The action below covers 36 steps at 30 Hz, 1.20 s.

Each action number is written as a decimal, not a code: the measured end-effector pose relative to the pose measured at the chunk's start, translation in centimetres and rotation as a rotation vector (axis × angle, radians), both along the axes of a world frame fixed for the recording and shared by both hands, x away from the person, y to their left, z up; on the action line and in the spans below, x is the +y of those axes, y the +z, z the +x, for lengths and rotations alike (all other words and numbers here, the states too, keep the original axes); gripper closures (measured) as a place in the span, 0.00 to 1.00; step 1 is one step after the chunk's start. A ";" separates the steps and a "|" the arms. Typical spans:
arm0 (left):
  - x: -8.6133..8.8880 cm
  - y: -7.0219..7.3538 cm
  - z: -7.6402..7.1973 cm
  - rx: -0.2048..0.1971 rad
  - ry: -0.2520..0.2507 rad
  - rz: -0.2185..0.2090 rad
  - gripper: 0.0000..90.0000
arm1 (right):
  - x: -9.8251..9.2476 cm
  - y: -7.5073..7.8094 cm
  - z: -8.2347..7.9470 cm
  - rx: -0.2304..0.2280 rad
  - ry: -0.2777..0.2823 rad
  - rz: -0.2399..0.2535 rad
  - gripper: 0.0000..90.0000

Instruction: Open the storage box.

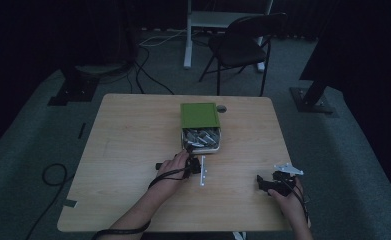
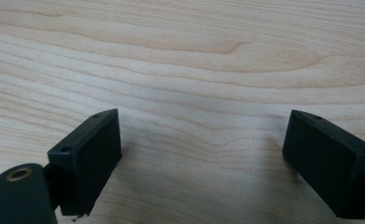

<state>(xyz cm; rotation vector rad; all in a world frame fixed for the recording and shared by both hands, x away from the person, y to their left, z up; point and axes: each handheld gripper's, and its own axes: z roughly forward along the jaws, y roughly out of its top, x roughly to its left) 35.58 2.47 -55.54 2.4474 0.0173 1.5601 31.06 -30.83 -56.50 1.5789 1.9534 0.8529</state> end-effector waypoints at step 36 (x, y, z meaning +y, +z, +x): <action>-0.2 0.2 -5.1 0.032 -0.028 0.003 0.79 | 0.0 0.0 0.0 0.000 0.000 0.000 0.12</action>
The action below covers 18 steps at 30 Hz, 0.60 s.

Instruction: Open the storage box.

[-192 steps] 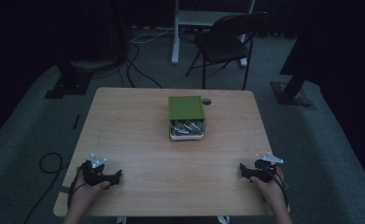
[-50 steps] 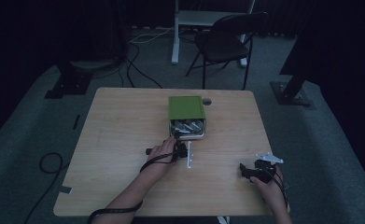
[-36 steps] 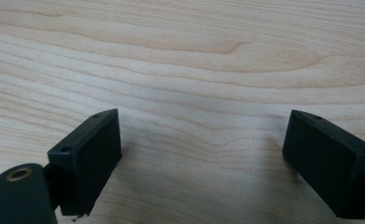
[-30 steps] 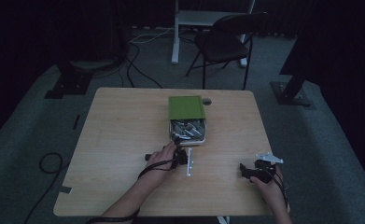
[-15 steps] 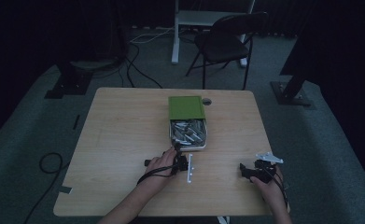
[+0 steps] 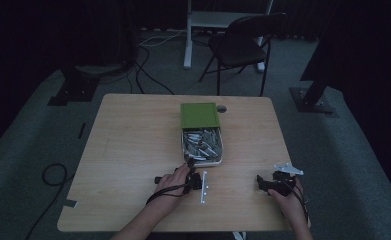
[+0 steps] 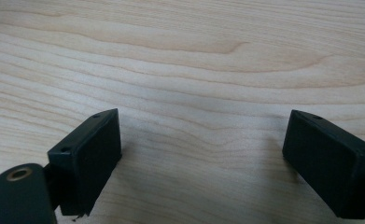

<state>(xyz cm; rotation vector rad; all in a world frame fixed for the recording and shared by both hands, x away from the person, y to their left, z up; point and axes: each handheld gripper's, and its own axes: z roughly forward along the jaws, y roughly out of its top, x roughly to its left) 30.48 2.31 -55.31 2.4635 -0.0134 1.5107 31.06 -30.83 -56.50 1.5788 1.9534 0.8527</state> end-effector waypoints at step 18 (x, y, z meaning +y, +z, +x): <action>0.0 0.1 -2.1 0.012 -0.015 0.009 0.79 | 0.0 0.0 0.0 0.000 0.000 0.000 0.12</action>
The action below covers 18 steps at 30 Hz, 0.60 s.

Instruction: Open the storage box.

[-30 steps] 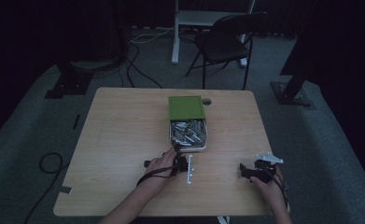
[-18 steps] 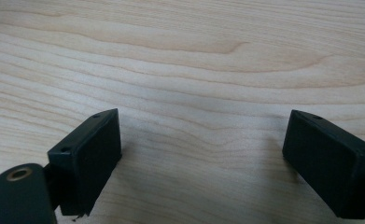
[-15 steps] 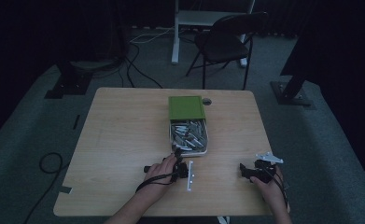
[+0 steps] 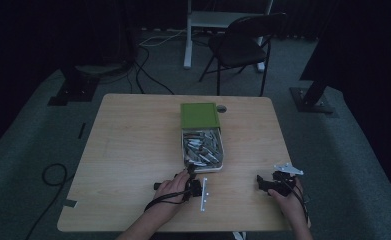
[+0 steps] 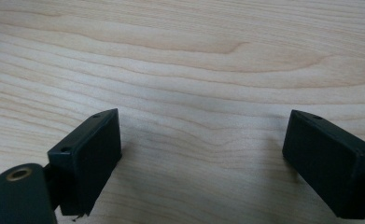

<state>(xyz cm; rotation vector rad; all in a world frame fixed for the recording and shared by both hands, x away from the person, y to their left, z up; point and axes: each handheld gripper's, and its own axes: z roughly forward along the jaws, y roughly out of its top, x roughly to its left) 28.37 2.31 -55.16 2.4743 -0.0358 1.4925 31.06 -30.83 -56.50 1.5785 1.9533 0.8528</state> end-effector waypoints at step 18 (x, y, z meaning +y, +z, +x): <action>0.5 -0.2 -0.9 0.041 -0.003 -0.079 0.71 | 0.0 0.0 0.0 0.000 0.000 -0.001 0.12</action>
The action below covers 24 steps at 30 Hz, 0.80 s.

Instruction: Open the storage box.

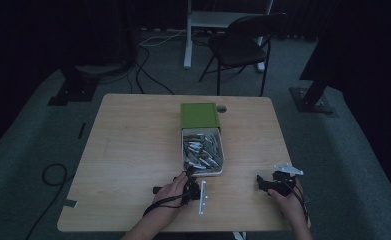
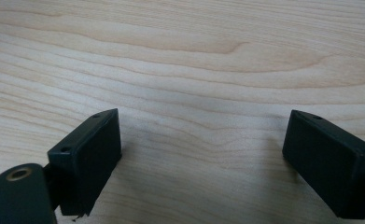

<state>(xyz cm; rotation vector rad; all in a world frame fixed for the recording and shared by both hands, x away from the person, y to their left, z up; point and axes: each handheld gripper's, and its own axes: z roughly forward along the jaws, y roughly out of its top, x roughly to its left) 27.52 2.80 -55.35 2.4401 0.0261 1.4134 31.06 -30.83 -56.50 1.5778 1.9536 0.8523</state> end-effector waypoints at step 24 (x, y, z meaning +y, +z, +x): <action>3.2 2.7 -1.7 0.203 -0.001 -0.339 0.64 | 0.0 0.0 0.0 -0.001 0.000 0.000 0.12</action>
